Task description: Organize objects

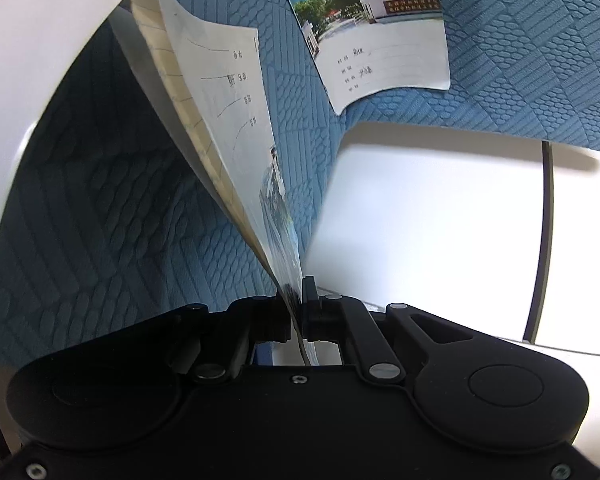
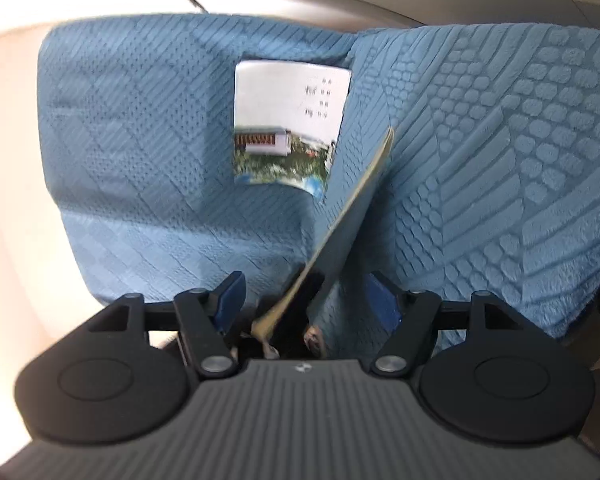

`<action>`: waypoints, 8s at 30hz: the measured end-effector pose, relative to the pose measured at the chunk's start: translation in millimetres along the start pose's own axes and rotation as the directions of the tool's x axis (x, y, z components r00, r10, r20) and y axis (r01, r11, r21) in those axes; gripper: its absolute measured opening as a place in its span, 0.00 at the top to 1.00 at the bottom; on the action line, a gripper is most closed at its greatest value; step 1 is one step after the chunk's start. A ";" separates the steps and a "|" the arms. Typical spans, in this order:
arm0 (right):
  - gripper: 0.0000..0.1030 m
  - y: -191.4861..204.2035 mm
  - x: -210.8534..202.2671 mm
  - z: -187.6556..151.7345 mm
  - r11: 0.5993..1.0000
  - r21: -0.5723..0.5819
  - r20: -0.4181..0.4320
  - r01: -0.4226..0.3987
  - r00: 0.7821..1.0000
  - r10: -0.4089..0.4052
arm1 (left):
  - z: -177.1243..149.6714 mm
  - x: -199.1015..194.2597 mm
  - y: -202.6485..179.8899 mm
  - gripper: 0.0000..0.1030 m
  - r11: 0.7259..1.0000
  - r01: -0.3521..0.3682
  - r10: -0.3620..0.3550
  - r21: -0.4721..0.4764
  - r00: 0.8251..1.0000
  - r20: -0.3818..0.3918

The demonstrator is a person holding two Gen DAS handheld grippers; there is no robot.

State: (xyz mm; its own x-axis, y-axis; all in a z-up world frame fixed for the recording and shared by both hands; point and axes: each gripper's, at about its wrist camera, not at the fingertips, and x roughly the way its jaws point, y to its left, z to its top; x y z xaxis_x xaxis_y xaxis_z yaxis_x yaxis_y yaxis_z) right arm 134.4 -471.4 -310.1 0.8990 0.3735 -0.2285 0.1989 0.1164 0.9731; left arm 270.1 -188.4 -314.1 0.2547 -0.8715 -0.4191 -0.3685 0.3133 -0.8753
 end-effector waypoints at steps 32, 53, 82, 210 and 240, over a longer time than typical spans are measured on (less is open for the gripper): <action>0.95 84.6 -25.7 -13.2 0.915 -0.306 0.174 0.264 0.960 -0.219 | -50.0 -80.2 -48.0 0.93 0.979 -0.020 0.041 0.204 0.994 -0.099; 0.95 208.6 -13.4 -62.3 0.878 -0.450 0.141 0.165 0.984 -0.113 | -45.0 -207.8 -108.7 0.93 0.957 0.090 -0.099 0.275 0.995 0.016; 0.94 153.2 61.4 -176.8 0.774 -0.579 0.048 0.255 0.959 -0.280 | 9.7 -266.7 3.1 0.90 0.932 -0.228 0.182 0.283 0.966 0.181; 0.21 211.3 -7.2 -154.8 0.437 -0.744 0.354 0.505 0.853 -0.384 | -61.0 -226.3 -147.9 0.01 0.400 -0.544 0.171 0.737 0.835 0.523; 0.18 183.1 78.4 -63.9 0.510 -0.681 0.348 0.526 0.845 -0.407 | 67.0 -126.2 -115.3 0.01 0.471 -0.558 0.214 0.683 0.824 0.525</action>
State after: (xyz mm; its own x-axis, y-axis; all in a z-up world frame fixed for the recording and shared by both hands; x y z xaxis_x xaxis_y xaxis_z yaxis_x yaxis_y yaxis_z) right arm 216.4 -362.0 -151.8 0.8141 -0.0517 -0.5785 0.3084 0.8825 0.3550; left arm 340.3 -89.2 -176.4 0.6006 -0.4526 -0.6591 0.2954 0.8916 -0.3431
